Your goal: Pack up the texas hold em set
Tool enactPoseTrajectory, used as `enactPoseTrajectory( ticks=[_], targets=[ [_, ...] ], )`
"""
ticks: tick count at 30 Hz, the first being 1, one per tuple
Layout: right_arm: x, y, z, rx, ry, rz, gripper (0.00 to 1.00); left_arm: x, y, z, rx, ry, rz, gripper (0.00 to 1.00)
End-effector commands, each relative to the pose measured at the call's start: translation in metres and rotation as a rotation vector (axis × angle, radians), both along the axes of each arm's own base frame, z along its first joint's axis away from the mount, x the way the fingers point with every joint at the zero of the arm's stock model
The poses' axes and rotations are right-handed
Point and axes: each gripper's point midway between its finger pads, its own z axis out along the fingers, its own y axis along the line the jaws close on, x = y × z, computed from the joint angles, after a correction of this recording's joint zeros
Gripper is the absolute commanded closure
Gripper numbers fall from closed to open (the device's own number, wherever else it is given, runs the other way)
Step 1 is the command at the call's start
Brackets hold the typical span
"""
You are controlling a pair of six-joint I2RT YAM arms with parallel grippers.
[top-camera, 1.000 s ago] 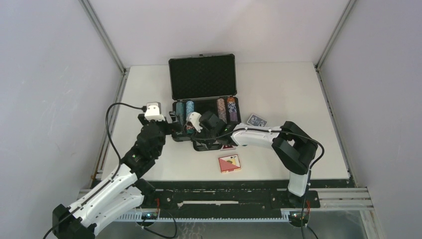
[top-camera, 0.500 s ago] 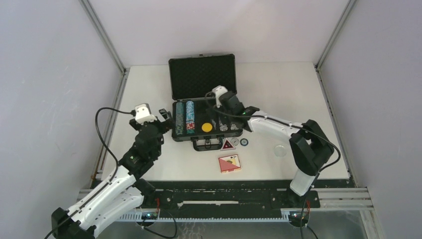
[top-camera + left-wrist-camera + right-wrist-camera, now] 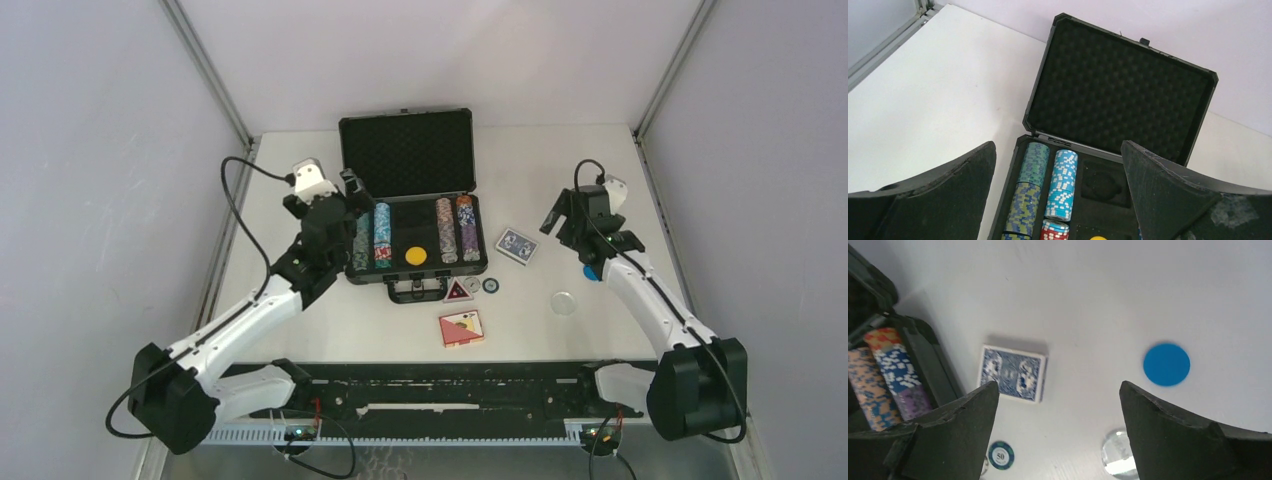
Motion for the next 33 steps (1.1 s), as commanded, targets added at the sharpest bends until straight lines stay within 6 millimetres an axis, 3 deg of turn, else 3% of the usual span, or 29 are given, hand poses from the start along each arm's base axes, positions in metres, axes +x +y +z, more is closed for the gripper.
enactPoseTrajectory(
  ticks=[1,7,15,33],
  targets=[
    [-0.03,-0.018,-0.028,0.029,0.149,-0.153,0.02,0.016,-0.011,0.029,-0.061,-0.088,-0.008,0.01],
    [-0.051,-0.061,-0.064,0.057,0.275,-0.303,0.08,0.016,-0.013,0.029,-0.04,-0.106,-0.041,0.02],
    [-0.078,-0.09,-0.103,0.124,0.388,-0.404,0.12,0.017,-0.011,0.029,-0.038,-0.09,-0.045,0.03],
    [-0.032,-0.098,-0.097,0.159,0.345,-0.42,0.28,0.02,-0.011,0.02,-0.043,-0.08,-0.055,0.05]
  ],
)
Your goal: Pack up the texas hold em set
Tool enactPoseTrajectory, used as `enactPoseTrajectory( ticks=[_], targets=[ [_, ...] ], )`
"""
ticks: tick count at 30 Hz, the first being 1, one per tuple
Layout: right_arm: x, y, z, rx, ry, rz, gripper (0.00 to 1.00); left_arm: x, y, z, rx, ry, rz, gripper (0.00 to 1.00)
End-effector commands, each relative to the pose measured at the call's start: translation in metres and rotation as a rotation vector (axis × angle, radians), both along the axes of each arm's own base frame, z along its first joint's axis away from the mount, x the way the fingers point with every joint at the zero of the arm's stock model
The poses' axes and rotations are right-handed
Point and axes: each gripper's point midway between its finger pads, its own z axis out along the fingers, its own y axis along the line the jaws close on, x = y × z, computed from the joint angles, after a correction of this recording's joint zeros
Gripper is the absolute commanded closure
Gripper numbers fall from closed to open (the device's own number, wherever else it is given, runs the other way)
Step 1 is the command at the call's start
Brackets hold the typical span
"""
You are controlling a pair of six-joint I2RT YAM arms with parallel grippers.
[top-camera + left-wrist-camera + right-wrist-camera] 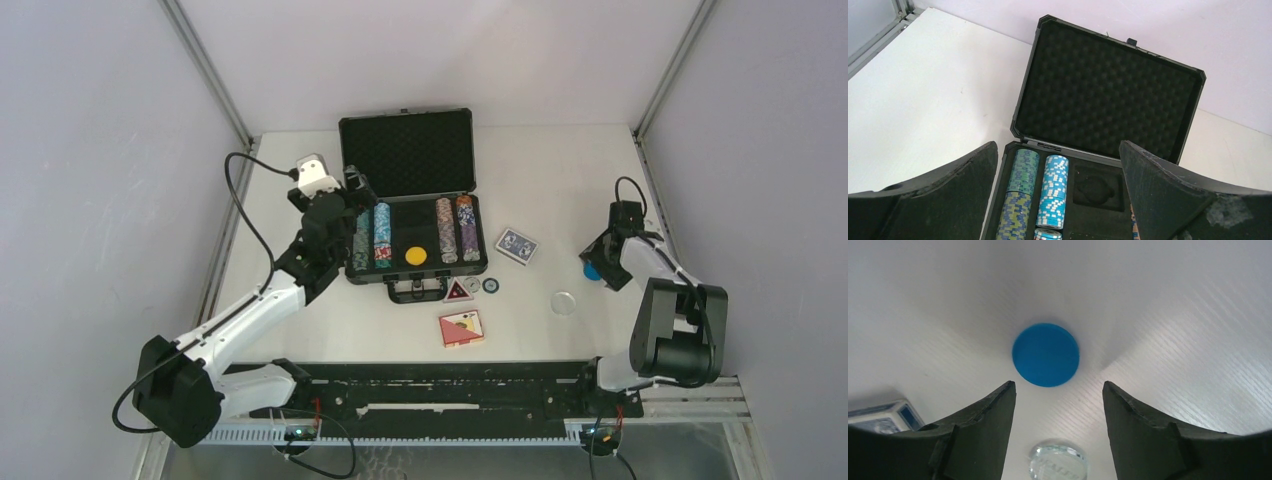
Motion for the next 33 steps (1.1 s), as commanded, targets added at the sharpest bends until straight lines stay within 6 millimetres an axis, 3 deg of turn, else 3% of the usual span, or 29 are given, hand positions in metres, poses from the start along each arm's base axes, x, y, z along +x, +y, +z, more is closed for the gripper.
enactPoseTrajectory(
  ticks=[1,9,22,33],
  targets=[
    [0.034,-0.01,0.019,-0.026,-0.087,-0.02,0.29,0.003,-0.001,0.021,-0.042,-0.059,-0.009,0.05],
    [0.041,-0.019,0.013,-0.061,-0.06,-0.044,0.29,0.002,-0.001,0.019,-0.044,-0.056,-0.011,0.05],
    [0.04,-0.015,-0.003,-0.055,0.008,-0.026,0.34,0.0,0.001,0.019,-0.047,-0.062,-0.006,0.05],
    [0.04,-0.006,-0.012,-0.054,0.038,0.014,0.25,-0.002,0.005,0.019,-0.048,-0.067,0.003,0.05]
  ],
)
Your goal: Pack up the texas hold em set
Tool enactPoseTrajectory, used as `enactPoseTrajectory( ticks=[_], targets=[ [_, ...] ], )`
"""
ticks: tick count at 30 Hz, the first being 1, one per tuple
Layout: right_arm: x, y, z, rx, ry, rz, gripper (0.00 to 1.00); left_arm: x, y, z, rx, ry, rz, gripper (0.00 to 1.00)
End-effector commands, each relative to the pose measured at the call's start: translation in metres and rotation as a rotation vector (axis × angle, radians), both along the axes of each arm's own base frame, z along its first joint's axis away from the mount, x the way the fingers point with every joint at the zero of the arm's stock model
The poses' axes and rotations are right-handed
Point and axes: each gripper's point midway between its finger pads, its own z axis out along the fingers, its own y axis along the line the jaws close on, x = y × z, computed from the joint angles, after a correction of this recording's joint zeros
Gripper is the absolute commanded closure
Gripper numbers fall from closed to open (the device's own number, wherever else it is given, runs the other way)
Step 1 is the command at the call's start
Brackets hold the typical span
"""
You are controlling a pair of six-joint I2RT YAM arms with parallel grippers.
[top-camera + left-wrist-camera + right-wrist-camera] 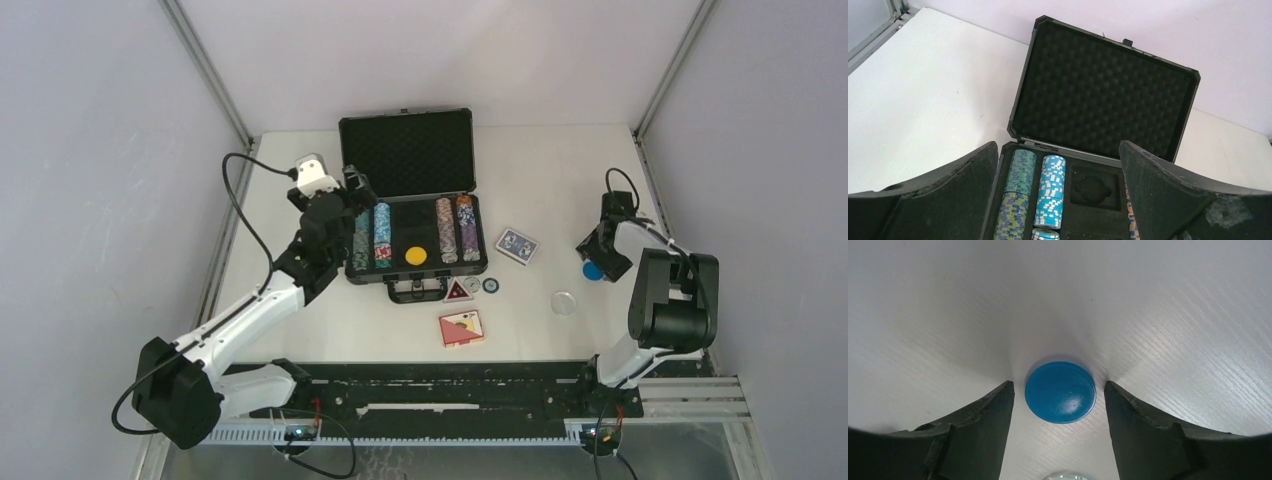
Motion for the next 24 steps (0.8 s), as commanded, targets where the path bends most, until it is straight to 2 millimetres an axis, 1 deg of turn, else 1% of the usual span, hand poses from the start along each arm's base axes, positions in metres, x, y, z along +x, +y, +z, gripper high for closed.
enactPoseTrajectory(
  ticks=[1,6,16,21,24],
  targets=[
    [0.009,0.001,0.001,-0.008,-0.008,0.008,0.26,-0.003,0.007,0.019,-0.039,-0.065,0.017,0.05],
    [0.008,0.004,-0.003,-0.007,0.01,0.018,0.32,-0.003,0.009,0.018,-0.04,-0.067,0.021,0.05],
    [0.008,0.009,-0.006,-0.01,0.021,0.027,0.55,-0.004,0.009,0.017,-0.045,-0.068,0.02,0.06],
    [0.012,0.012,-0.003,-0.006,0.009,0.037,0.57,-0.003,0.009,0.017,-0.042,-0.067,0.019,0.05],
    [0.014,0.013,0.003,-0.009,-0.005,0.042,0.57,-0.003,0.009,0.018,-0.043,-0.068,0.02,0.06]
  ],
)
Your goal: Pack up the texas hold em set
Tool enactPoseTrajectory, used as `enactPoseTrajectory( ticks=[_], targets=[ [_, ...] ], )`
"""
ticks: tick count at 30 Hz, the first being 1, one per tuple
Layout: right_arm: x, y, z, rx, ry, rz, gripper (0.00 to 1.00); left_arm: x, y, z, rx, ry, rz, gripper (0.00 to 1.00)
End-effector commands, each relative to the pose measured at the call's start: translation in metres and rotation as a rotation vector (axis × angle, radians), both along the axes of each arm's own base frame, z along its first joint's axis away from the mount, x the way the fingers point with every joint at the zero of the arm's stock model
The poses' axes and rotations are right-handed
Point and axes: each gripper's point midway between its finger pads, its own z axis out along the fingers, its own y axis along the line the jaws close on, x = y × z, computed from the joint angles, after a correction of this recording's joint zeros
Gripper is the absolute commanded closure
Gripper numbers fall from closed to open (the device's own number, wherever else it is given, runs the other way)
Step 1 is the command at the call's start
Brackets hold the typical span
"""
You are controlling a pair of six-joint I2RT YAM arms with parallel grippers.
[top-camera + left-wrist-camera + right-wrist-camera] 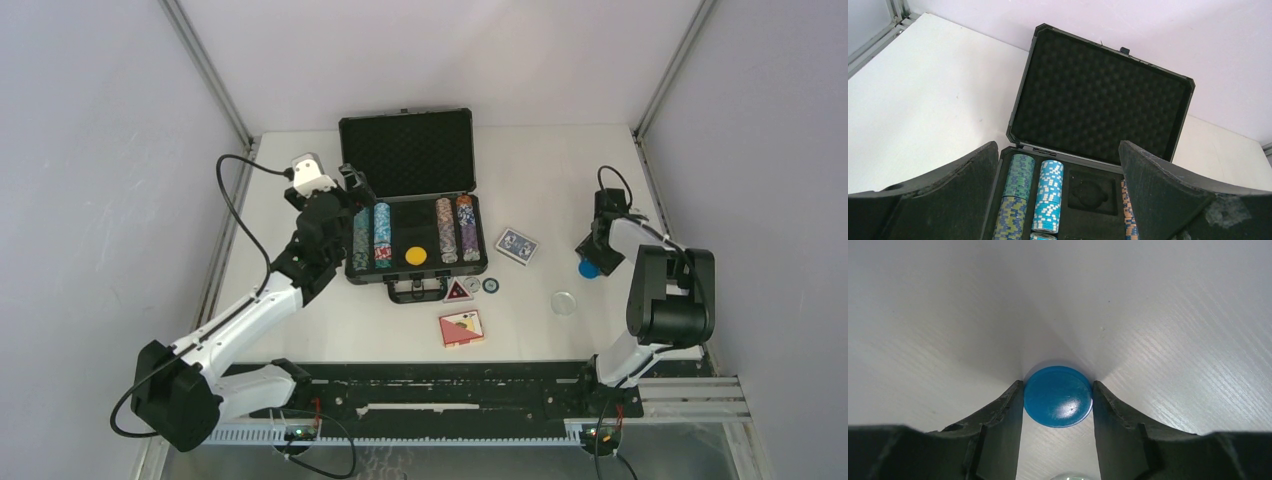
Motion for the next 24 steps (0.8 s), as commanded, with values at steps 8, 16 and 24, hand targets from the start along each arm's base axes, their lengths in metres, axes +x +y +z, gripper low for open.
enactPoseTrajectory(
  ticks=[8,16,24],
  targets=[
    [0.019,0.02,0.03,0.008,-0.069,0.055,0.58,-0.001,0.004,0.007,-0.026,-0.036,0.007,0.06],
    [0.032,0.04,0.053,-0.001,-0.119,0.11,0.59,0.001,0.003,0.005,-0.027,-0.029,0.007,0.06],
    [0.049,0.072,0.075,0.014,-0.163,0.196,0.6,0.003,0.001,0.002,-0.025,-0.016,0.002,0.06]
  ],
)
